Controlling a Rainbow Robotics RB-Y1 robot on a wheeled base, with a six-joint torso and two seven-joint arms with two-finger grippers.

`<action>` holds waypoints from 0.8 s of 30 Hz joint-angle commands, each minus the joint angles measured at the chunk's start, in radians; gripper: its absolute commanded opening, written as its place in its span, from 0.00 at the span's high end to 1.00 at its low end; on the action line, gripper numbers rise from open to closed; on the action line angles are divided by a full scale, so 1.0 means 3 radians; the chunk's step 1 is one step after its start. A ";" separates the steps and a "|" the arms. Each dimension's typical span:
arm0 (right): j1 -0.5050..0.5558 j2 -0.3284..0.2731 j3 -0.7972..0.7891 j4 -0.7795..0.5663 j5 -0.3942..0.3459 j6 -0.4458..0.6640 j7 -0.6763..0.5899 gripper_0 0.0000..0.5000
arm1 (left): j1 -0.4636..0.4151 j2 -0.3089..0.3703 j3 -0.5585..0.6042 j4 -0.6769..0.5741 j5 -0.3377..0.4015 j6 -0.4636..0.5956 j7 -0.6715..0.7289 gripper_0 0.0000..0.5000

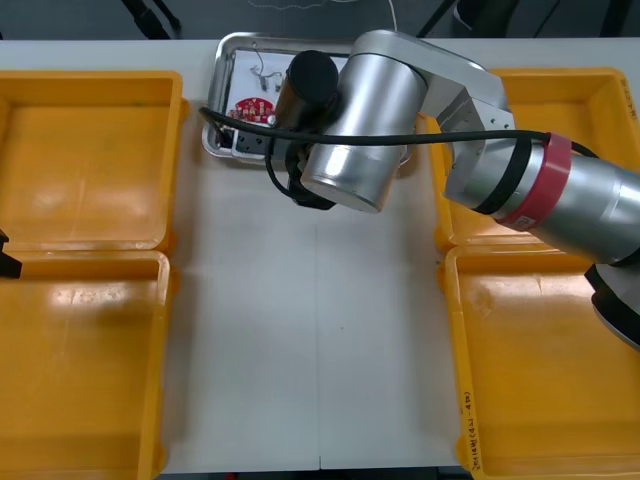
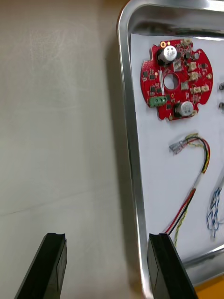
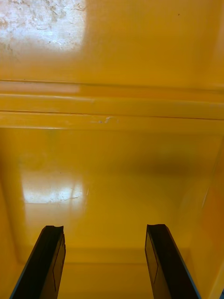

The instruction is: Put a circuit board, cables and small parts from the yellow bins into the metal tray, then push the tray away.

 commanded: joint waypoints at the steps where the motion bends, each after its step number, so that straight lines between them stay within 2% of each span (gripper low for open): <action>1: 0.0174 -0.0245 -0.0206 -0.0588 -0.0033 0.0345 -0.0384 0.00 | 0.0046 -0.0025 0.0107 -0.0086 -0.0028 0.0022 -0.0209 0.00; 4: 0.0281 -0.0321 -0.0267 -0.0818 -0.0125 0.0493 -0.0598 0.00 | 0.0046 -0.0025 0.0107 -0.0086 -0.0028 0.0022 -0.0209 0.00; 7: 0.0460 -0.0475 -0.0436 -0.1115 -0.0345 0.0641 -0.0859 0.00 | 0.0046 -0.0025 0.0107 -0.0086 -0.0028 0.0022 -0.0209 0.00; 10: 0.0593 -0.0567 -0.0595 -0.1289 -0.0483 0.0718 -0.0967 0.00 | 0.0046 -0.0025 0.0107 -0.0086 -0.0028 0.0022 -0.0209 0.00; 15: 0.0971 -0.0715 -0.1019 -0.1468 -0.0912 0.0764 -0.1105 0.00 | 0.0046 -0.0025 0.0107 -0.0086 -0.0028 0.0022 -0.0209 0.00; 17: 0.1094 -0.0746 -0.1167 -0.1498 -0.0989 0.0779 -0.1110 0.00 | 0.0046 -0.0025 0.0107 -0.0086 -0.0028 0.0022 -0.0209 0.00; 20: 0.1278 -0.0797 -0.1346 -0.1585 -0.1004 0.0861 -0.1115 0.00 | 0.0046 -0.0025 0.0107 -0.0086 -0.0028 0.0022 -0.0209 0.00; 24: 0.1565 -0.0894 -0.1592 -0.1836 -0.0897 0.1061 -0.1151 0.00 | 0.0046 -0.0025 0.0107 -0.0086 -0.0028 0.0022 -0.0209 0.00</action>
